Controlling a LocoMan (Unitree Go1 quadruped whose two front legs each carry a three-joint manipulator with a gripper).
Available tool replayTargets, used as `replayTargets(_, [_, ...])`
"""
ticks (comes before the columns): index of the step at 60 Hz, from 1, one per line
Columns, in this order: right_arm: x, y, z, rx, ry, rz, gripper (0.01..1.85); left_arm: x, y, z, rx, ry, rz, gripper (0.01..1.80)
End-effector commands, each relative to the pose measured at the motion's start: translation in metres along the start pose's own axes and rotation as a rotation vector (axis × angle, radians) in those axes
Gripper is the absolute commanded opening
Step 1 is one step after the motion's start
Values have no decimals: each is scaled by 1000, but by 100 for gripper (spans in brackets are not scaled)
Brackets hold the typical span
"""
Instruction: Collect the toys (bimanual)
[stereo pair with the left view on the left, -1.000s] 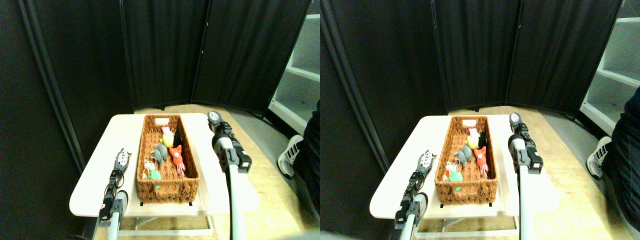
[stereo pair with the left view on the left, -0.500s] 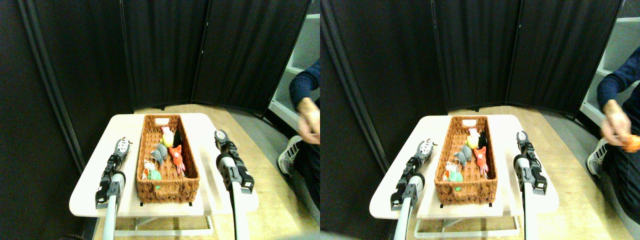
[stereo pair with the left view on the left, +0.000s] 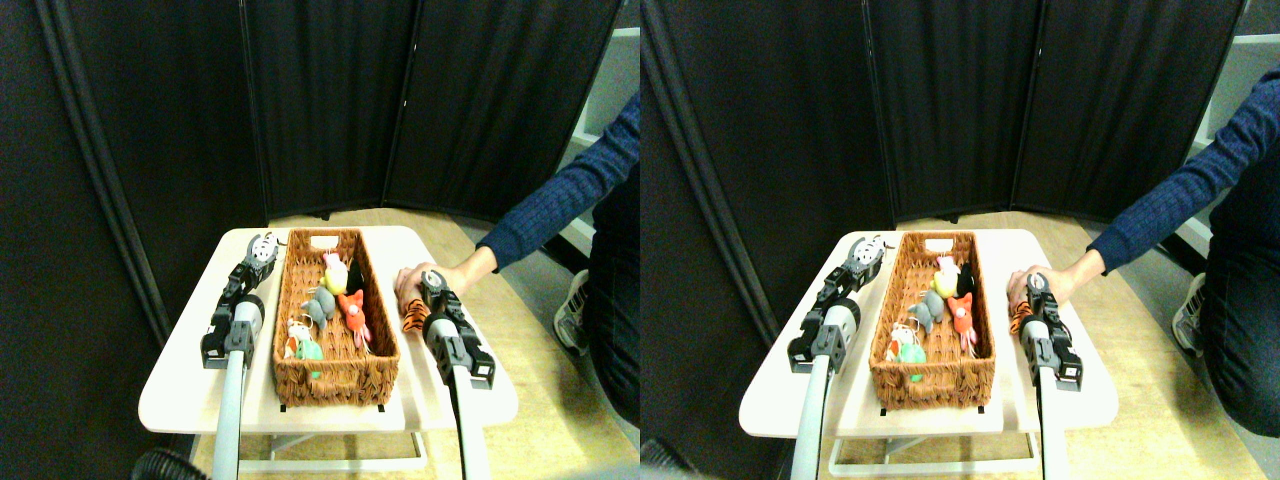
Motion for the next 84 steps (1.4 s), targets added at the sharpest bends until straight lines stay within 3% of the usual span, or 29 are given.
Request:
replayTargets(1, [1,3,-1,11,-8,29,1,4,-18,-5,5,-7,-56,1])
replayTargets(21, [0,0,-1,17,-19,39,1,13,-39,-38,-76,21,-59,1])
replayTargets(30, [0,0,-1,35,-12,44,1,16,-36,-53,-68,54,-53,1])
replayTargets(38, [0,0,0,25,-10,43,1,18,-28,-53,-66,80,-67,1])
replayTargets(41, [0,0,1,21,-17,39,1,17,-29,-53,-86,90,-49,22])
replayTargets(43, [-1,0,2,30,-13,37,1,15,-30,-53,-103,110,-20,49])
replayTargets(45, [-1,0,2,32,-13,36,1,15,-30,-53,-103,116,-14,54])
replayTargets(49, [-1,0,2,43,-14,37,1,11,-29,-52,-130,126,31,89])
replayTargets(52, [-1,0,3,43,-12,36,1,9,-28,-52,-130,117,38,101])
replayTargets(57, [-2,-1,3,39,-14,36,1,8,-28,-50,-105,118,31,107])
replayTargets(63, [-1,-1,2,34,-12,34,1,7,-28,-47,-96,101,23,98])
replayTargets(66, [-1,-2,2,29,-21,23,1,6,-28,-40,-94,91,7,80])
replayTargets(68, [0,-2,3,32,-20,24,1,6,-28,-39,-92,91,4,77])
replayTargets(71, [1,-3,3,43,-13,25,1,4,-28,-27,-72,88,-16,61])
replayTargets(77, [1,-4,4,46,-20,19,1,1,-27,-16,-58,77,-27,49])
replayTargets(78, [2,-5,4,46,-19,19,1,-2,-25,-10,-57,35,-12,45])
replayTargets(84, [2,-7,5,40,3,22,1,-11,-19,4,-11,-4,-7,30])
